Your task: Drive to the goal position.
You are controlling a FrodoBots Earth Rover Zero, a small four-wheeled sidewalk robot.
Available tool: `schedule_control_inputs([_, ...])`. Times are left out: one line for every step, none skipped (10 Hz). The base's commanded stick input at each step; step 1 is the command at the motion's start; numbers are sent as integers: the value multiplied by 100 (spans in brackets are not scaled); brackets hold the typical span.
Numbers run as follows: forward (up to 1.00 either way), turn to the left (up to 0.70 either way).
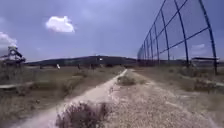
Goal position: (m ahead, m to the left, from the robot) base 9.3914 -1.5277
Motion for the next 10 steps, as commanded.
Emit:
schedule_control_inputs([70, 0])
schedule_control_inputs([70, -16])
schedule_control_inputs([70, -5])
schedule_control_inputs([70, 0])
schedule_control_inputs([70, 0])
schedule_control_inputs([70, 0])
schedule_control_inputs([70, 0])
schedule_control_inputs([70, 0])
schedule_control_inputs([70, 3])
schedule_control_inputs([70, 18])
